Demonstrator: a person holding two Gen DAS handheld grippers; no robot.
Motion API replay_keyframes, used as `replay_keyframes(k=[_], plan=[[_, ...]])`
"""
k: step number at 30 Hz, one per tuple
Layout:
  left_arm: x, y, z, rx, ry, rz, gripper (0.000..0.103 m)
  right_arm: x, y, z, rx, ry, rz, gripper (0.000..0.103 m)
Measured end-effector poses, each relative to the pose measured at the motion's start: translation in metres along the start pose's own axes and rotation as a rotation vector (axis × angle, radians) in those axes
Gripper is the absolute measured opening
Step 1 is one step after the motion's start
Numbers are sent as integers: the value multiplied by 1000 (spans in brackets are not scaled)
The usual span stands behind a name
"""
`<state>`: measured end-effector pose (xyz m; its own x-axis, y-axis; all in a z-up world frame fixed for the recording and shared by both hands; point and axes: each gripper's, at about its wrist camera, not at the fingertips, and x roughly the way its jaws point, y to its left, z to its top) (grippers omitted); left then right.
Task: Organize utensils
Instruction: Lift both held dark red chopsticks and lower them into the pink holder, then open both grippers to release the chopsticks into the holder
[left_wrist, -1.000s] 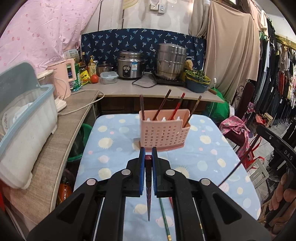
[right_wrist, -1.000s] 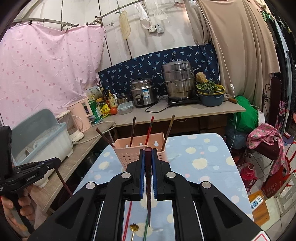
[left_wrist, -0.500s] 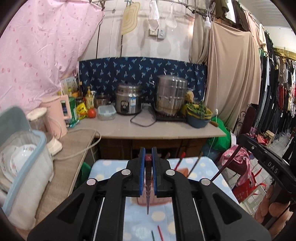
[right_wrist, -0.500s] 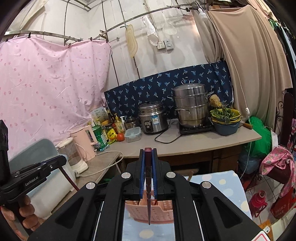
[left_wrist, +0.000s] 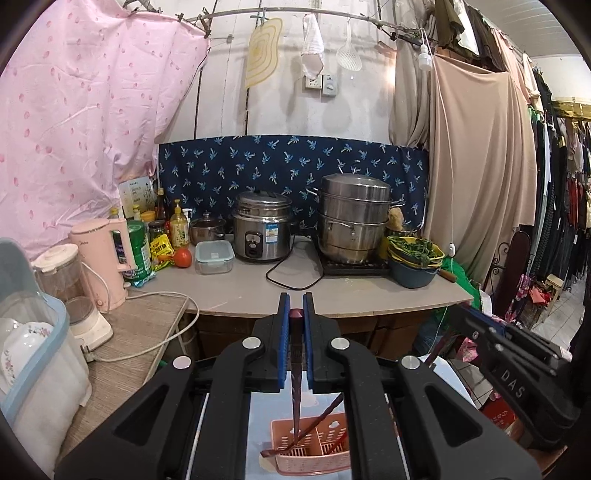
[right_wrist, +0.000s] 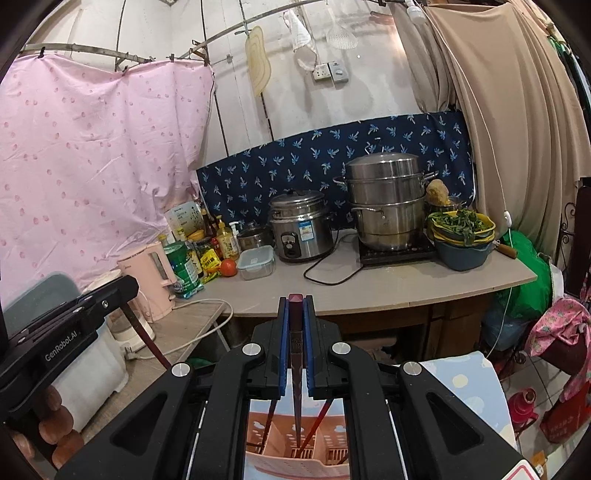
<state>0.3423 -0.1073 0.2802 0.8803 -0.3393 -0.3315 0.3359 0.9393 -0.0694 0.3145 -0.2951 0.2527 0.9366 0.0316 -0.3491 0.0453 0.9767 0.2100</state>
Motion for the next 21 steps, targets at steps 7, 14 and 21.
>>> replay_keyframes(k=[7, 14, 21], plan=[[33, 11, -28, -11, 62, 35, 7, 29, -9, -29, -8, 81, -21, 7], [32, 17, -36, -22, 60, 48, 21, 22, -8, -31, -15, 57, -60, 28], [11, 23, -31, -34, 65, 68, 28, -11, -2, -24, -46, 16, -59, 33]])
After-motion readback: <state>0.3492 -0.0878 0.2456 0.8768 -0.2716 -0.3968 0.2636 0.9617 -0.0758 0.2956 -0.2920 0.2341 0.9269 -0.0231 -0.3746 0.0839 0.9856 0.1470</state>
